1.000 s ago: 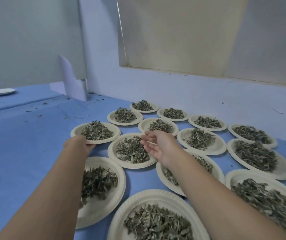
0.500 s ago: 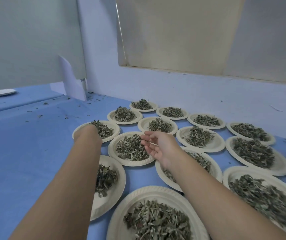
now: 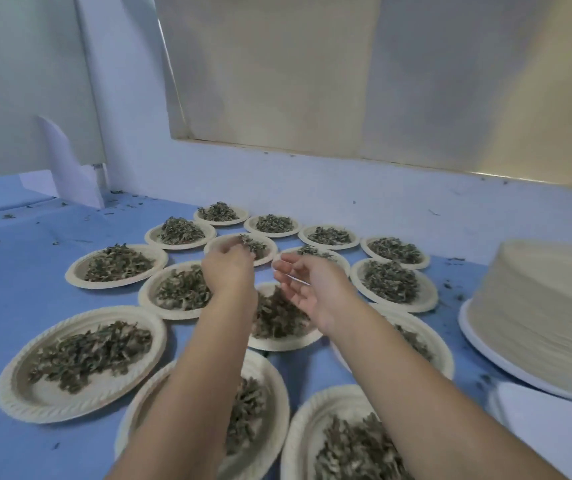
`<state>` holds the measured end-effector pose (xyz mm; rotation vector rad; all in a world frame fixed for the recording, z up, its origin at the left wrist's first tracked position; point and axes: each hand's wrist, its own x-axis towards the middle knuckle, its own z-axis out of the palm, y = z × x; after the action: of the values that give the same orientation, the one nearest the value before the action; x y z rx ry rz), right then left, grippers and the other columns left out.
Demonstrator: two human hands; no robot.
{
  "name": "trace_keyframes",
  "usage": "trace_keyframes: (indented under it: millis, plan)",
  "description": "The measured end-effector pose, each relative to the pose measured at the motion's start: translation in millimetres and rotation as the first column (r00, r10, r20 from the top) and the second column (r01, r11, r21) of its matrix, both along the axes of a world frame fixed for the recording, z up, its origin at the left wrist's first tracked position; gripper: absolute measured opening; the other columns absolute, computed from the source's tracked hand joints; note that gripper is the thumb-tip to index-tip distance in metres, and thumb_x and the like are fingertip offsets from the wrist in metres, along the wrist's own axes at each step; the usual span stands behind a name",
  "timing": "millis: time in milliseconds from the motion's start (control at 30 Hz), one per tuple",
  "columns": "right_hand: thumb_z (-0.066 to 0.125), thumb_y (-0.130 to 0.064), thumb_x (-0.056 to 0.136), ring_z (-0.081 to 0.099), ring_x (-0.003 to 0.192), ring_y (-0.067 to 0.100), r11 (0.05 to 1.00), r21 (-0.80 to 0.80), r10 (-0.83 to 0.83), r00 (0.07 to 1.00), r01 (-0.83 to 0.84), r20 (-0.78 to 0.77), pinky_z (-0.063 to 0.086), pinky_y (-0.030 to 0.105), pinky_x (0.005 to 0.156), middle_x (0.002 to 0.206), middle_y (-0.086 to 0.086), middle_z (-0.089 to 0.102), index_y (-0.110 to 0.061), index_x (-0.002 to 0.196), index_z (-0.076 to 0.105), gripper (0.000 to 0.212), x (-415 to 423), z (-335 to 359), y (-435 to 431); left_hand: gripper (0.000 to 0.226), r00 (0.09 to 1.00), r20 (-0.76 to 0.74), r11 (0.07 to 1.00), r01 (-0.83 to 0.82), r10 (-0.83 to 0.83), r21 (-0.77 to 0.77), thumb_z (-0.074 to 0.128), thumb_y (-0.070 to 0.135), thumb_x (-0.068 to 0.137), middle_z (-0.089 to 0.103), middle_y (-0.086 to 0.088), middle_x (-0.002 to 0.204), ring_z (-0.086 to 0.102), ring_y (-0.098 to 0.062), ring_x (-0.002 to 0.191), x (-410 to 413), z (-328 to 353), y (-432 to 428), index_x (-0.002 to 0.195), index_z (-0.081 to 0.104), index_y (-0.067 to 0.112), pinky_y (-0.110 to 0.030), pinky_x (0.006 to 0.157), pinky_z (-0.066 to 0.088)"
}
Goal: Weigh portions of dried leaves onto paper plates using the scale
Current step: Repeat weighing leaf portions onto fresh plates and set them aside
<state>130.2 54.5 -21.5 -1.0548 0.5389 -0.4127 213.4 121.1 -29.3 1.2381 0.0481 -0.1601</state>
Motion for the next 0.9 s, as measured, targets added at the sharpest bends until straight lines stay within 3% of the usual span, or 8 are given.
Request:
trace_keyframes:
  millis: [200,267,367,433,500,567,700,900]
  plan:
    - [0.049,-0.003,0.094,0.058,0.052,0.013,0.868,-0.432,-0.227,0.969,0.246,0.096,0.045,0.018,0.046,0.074,0.009,0.067,-0.009,0.084,0.064,0.019,-90,12,-52,0.025,0.962,0.135,0.968,0.247,-0.239,-0.040,0.051,-0.006,0.088,0.067,-0.016,0.109,0.063,-0.028,0.101,-107,5,-78,0.100,0.066,0.011,-0.038,0.089,0.052]
    - [0.052,-0.009,0.094,0.057,0.048,0.009,0.743,-0.569,-0.330,0.933,0.352,0.146,0.042,0.018,0.045,0.071,0.004,0.068,-0.011,0.086,0.065,0.015,-122,14,-74,0.032,0.941,0.168,0.949,0.309,-0.295,-0.064,0.045,-0.010,0.089,0.065,-0.015,0.115,0.062,-0.022,0.104,-141,5,-97,0.106,0.065,0.008,-0.026,0.082,0.051]
    - [0.055,-0.016,0.094,0.061,0.067,0.006,0.385,-0.804,-0.504,0.833,0.454,0.228,0.047,0.020,0.064,0.078,-0.005,0.068,-0.017,0.088,0.066,0.012,-168,18,-107,0.048,0.888,0.232,0.908,0.416,-0.396,-0.043,0.033,-0.018,0.088,0.059,-0.008,0.126,0.052,-0.014,0.121,-183,0,-117,0.100,0.064,0.016,-0.008,0.076,0.042]
    - [0.054,-0.018,0.094,0.059,0.087,0.009,0.100,-0.933,-0.608,0.763,0.347,0.218,0.047,0.025,0.075,0.093,-0.006,0.069,-0.019,0.100,0.068,0.015,-196,18,-127,0.059,0.852,0.256,0.881,0.473,-0.456,-0.005,0.027,-0.021,0.086,0.055,0.000,0.126,0.044,-0.012,0.129,-203,-4,-126,0.091,0.060,0.027,-0.015,0.087,0.041]
    - [0.052,-0.019,0.094,0.054,0.105,0.018,-0.069,-0.986,-0.691,0.705,0.155,0.159,0.045,0.033,0.084,0.107,-0.002,0.068,-0.018,0.111,0.067,0.023,-217,15,-144,0.064,0.834,0.250,0.865,0.501,-0.491,0.030,0.024,-0.023,0.084,0.053,0.003,0.125,0.040,-0.012,0.133,-217,-5,-130,0.093,0.060,0.028,-0.030,0.104,0.038]
    - [0.050,-0.022,0.095,0.052,0.111,0.023,-0.101,-0.995,-0.730,0.679,0.002,0.075,0.044,0.036,0.086,0.109,0.000,0.069,-0.018,0.113,0.068,0.025,-229,13,-154,0.065,0.807,0.275,0.848,0.524,-0.523,0.079,0.023,-0.025,0.082,0.051,-0.001,0.134,0.039,-0.012,0.134,-228,-5,-131,0.102,0.062,0.023,-0.035,0.109,0.034]
    - [0.049,-0.025,0.096,0.059,0.089,0.031,-0.120,-0.991,-0.706,0.707,-0.066,0.038,0.046,0.041,0.075,0.082,0.008,0.070,-0.010,0.086,0.071,0.029,-239,8,-159,0.066,0.741,0.328,0.810,0.550,-0.586,0.205,0.028,-0.023,0.077,0.051,0.005,0.132,0.037,-0.001,0.128,-235,-8,-127,0.114,0.060,0.022,-0.022,0.097,0.034]
    - [0.048,-0.023,0.099,0.058,0.102,0.031,-0.084,-0.992,-0.643,0.766,-0.099,-0.022,0.045,0.043,0.087,0.100,0.013,0.071,-0.003,0.100,0.071,0.030,-238,12,-161,0.038,0.748,0.314,0.811,0.548,-0.585,0.206,0.063,0.005,0.086,0.058,0.007,0.116,0.052,-0.006,0.115,-233,-8,-125,0.121,0.059,0.019,-0.022,0.091,0.039]
